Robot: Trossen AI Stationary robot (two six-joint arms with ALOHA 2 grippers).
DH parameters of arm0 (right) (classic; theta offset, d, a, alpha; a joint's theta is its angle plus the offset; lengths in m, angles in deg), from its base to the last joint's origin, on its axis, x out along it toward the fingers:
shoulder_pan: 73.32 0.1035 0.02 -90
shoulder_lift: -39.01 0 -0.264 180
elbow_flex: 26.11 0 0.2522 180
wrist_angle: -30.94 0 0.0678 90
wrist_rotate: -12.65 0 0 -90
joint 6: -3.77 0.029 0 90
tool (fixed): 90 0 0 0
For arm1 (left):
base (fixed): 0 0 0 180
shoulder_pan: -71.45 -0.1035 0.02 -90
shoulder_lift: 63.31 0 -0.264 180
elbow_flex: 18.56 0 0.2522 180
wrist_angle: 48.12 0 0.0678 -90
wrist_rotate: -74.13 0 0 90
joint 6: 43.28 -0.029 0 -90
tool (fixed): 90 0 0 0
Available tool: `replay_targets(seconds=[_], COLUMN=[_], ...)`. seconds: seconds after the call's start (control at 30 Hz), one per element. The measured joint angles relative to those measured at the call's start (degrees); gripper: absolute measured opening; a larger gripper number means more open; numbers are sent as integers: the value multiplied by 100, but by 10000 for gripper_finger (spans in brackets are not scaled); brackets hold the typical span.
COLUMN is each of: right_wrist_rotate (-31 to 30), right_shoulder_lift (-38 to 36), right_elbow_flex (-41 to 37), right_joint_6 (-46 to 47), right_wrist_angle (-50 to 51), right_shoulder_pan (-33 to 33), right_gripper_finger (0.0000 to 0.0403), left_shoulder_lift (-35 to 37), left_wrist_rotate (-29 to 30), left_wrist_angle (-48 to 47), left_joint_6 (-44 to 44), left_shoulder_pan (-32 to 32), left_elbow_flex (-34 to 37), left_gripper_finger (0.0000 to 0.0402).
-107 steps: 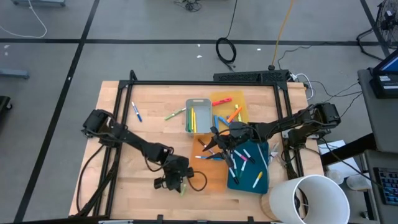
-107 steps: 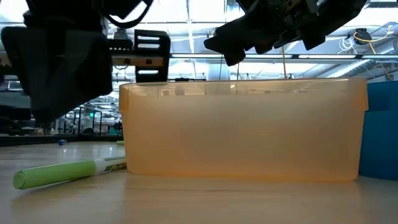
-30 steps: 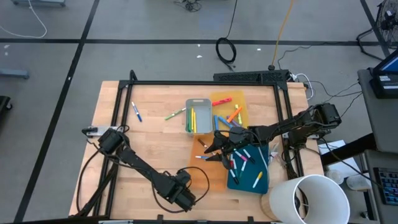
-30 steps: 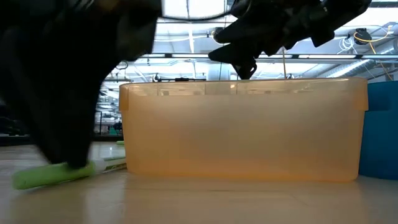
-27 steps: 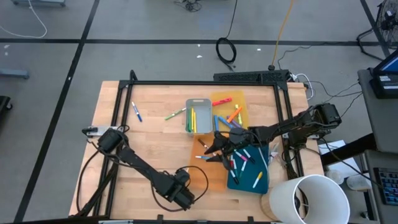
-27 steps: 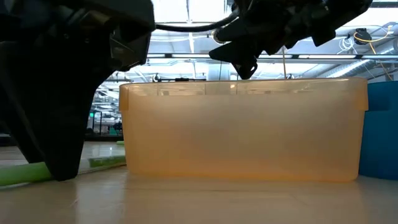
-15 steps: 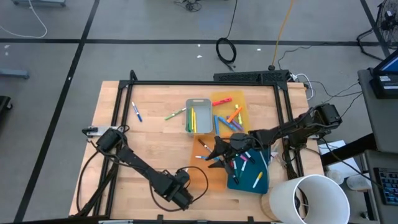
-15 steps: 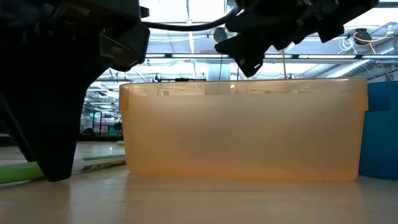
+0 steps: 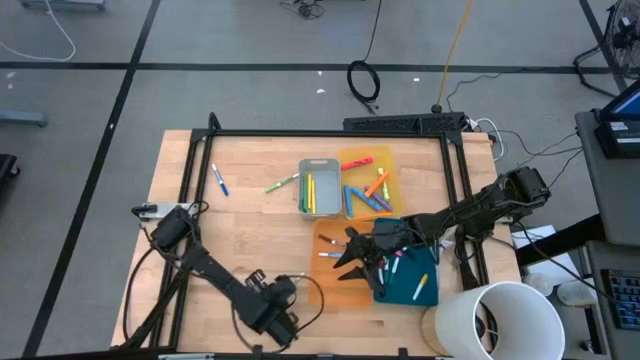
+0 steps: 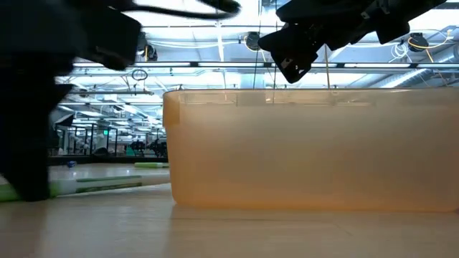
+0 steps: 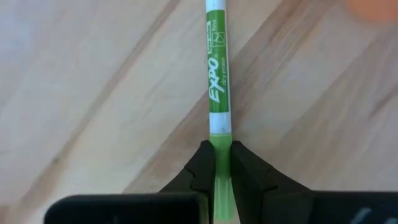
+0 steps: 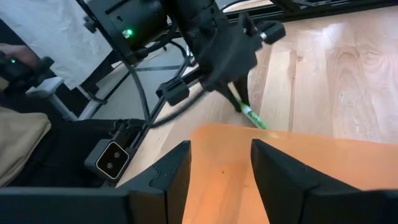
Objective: Pick & Place Markers
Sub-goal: Put the green marker pen into the orange bin
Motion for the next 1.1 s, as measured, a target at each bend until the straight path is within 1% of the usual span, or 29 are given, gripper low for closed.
replay_targets(seconds=[0.1, 0.2, 0.27, 0.3, 0.4, 0.53, 0.63, 0.7, 0.73, 0.8, 0.87, 0.93, 1.0, 1.1], right_wrist_rotate=[0, 0, 0, 0, 0, 3, 148, 343, 461, 736, 994, 1233, 1265, 1042], right_shoulder_lift=[0, 0, 0, 0, 0, 0, 0, 0, 0, 0, 0, -24, -192, -568], right_elbow_flex=[0, 0, 0, 0, 0, -4, -4, -4, -4, -4, -4, -4, -7, -4], right_joint_6=[24, 46, 126, 151, 153, 133, 108, 59, 31, -15, -50, -130, -286, -428], right_wrist_angle=[0, -13, -20, -28, -49, -306, -711, -1059, -1217, -1530, -1862, -2175, -2192, -1931], right_shoulder_pan=[17, 24, 24, 24, 24, 24, 24, 24, 24, 31, 55, 92, 162, 213], right_gripper_finger=[155, 155, 155, 155, 155, 155, 155, 155, 155, 155, 155, 155, 155, 155], left_shoulder_lift=[64, 235, 429, 554, 795, 1201, 1404, 1528, 1584, 1616, 1605, 1609, 1614, 1615], left_wrist_rotate=[250, 246, 320, 475, 1177, 2413, 3328, 3774, 3871, 3811, 3403, 2886, 2614, 2581], left_wrist_angle=[-243, -616, -819, -902, -900, -579, -185, 474, 860, 1773, 2831, 3622, 4076, 4094], left_joint_6=[92, 371, 608, 684, 648, 484, -123, -738, -1222, -2427, -3671, -4563, -5015, -5190], left_shoulder_pan=[242, 472, 624, 698, 837, 963, 938, 811, 724, 515, 285, 61, -93, -196], left_elbow_flex=[19, 55, 52, 37, 38, 19, 35, 27, 22, 20, 20, 20, 16, 15], left_gripper_finger=[31, 31, 31, 31, 31, 33, 31, 31, 31, 31, 31, 33, 33, 30])
